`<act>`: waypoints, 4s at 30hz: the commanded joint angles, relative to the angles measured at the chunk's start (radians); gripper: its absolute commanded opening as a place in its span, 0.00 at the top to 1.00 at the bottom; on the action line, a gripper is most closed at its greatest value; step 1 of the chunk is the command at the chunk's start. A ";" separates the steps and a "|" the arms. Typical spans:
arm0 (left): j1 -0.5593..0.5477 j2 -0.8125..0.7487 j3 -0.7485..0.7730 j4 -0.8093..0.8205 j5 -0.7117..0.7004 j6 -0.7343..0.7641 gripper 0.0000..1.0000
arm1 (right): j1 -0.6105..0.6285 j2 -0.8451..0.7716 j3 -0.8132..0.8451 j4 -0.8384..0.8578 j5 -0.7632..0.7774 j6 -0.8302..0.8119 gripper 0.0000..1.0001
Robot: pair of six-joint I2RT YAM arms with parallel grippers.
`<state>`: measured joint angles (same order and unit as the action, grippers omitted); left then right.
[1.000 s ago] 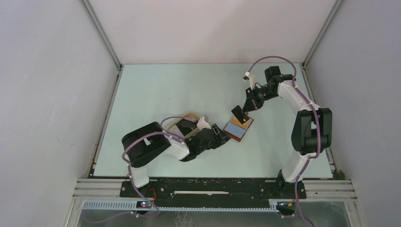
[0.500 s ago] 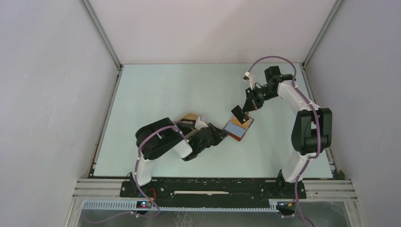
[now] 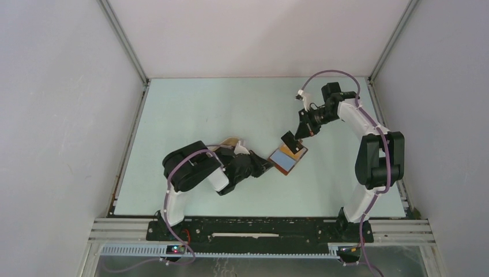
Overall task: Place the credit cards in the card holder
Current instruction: Insert the credit card into the card holder.
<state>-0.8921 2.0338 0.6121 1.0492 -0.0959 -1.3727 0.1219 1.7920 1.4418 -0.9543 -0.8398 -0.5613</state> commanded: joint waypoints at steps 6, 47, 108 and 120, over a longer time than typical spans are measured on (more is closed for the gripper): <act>0.066 -0.179 -0.148 -0.225 0.223 0.251 0.97 | 0.030 0.015 -0.071 -0.036 -0.103 -0.015 1.00; -0.004 -0.221 0.015 -0.360 0.219 0.511 0.85 | 0.090 0.104 -0.176 0.202 0.033 0.146 1.00; 0.001 -0.212 -0.067 -0.308 0.211 0.464 0.92 | 0.127 0.087 -0.228 0.270 0.145 0.229 1.00; 0.010 -0.207 -0.068 -0.308 0.218 0.469 0.91 | 0.181 0.134 -0.190 0.219 0.163 0.221 1.00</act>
<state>-0.8886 1.8130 0.5682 0.7643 0.1200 -0.9169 0.2768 1.9076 1.2247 -0.6918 -0.7101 -0.3103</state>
